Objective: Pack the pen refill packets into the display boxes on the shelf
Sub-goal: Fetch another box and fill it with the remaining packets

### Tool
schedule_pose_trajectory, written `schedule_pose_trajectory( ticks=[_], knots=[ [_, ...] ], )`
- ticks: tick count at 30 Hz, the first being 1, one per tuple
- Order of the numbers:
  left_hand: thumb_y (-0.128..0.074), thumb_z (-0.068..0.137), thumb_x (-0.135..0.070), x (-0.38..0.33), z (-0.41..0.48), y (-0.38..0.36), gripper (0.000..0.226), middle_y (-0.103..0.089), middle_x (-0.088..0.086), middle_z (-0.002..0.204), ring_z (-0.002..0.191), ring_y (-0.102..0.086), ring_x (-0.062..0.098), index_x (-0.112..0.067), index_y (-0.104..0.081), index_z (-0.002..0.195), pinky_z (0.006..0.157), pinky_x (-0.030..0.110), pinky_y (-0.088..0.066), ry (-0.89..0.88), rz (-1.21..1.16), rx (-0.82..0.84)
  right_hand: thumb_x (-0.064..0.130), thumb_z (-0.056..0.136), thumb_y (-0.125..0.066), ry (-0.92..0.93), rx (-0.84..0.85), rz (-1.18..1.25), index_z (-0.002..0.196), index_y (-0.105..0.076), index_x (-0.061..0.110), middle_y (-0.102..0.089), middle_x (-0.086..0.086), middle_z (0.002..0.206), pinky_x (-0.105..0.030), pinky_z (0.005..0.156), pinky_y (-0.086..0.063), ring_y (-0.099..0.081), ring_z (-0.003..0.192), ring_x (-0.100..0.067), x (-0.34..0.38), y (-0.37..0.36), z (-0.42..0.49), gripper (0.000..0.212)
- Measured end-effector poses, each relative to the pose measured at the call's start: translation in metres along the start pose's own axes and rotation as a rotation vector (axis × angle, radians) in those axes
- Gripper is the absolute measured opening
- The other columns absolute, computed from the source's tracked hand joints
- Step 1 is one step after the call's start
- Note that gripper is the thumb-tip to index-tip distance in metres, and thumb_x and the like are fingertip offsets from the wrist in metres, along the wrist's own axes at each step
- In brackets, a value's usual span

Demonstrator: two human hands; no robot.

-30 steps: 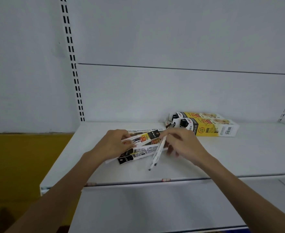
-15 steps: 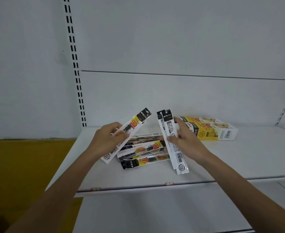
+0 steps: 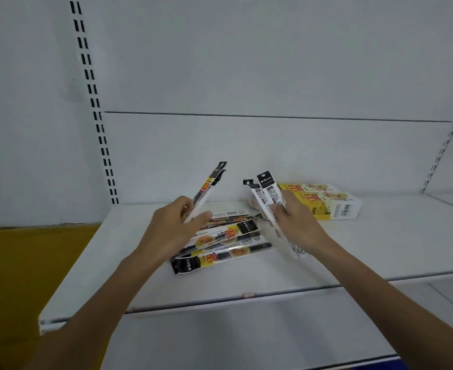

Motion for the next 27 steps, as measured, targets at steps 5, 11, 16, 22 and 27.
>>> schedule_pose_trajectory(
  ticks=[5,11,16,22,27],
  knots=[
    [-0.046,0.094,-0.027,-0.052,0.005,-0.044,0.027,-0.057,0.009,0.072,0.066,-0.054,0.020,-0.003,-0.059,0.092,0.060,0.025,-0.046,-0.134,-0.022,0.057,0.039,0.090,-0.054,-0.039,-0.010,0.038,0.113,-0.037,0.031,-0.052,0.010,0.078,-0.019,0.053,-0.033,-0.047,0.064,-0.005,-0.032,0.044,-0.013,0.029],
    [-0.042,0.095,-0.027,-0.145,0.004,-0.150,0.018,-0.063,-0.005,0.071,0.056,-0.060,0.013,-0.026,-0.058,0.086,0.058,0.027,-0.048,-0.265,-0.099,0.223,0.009,0.089,-0.042,-0.146,-0.039,-0.180,0.091,-0.050,0.009,-0.048,0.001,0.070,-0.022,0.053,-0.034,-0.044,0.060,-0.015,-0.116,0.147,-0.039,0.008],
    [-0.051,0.091,-0.021,-0.248,-0.016,-0.261,0.020,-0.067,0.001,0.075,0.054,-0.065,0.016,-0.038,-0.057,0.082,0.053,0.027,-0.051,-0.319,-0.267,0.385,0.012,0.094,-0.035,-0.267,-0.092,-0.238,0.113,-0.049,0.022,-0.062,0.006,0.082,-0.028,0.061,-0.048,-0.057,0.062,-0.012,-0.203,0.268,-0.089,0.026],
    [-0.051,0.091,-0.023,-0.363,-0.053,-0.399,0.020,-0.067,0.000,0.074,0.051,-0.064,0.016,-0.037,-0.058,0.078,0.046,0.020,-0.046,-0.436,-0.315,0.545,0.011,0.097,-0.037,-0.370,-0.334,-0.288,0.123,-0.045,0.020,-0.063,-0.005,0.091,-0.021,0.043,-0.047,-0.058,0.053,-0.015,-0.291,0.420,-0.171,0.028],
    [-0.048,0.092,-0.032,-0.450,-0.082,-0.493,0.015,-0.065,-0.005,0.072,0.048,-0.058,0.011,-0.033,-0.059,0.082,0.055,0.027,-0.049,-0.551,-0.290,0.646,0.010,0.097,-0.038,-0.455,-0.465,-0.391,0.120,-0.045,0.013,-0.064,-0.008,0.097,-0.011,0.037,-0.038,-0.057,0.052,-0.018,-0.351,0.518,-0.230,0.025]
  ],
)
Point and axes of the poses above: each hand's wrist, its own z-axis towards the middle knuckle, its own y-axis out of the back of the hand, x = y × z, the point moved 10 cm from there along z, towards the middle knuckle
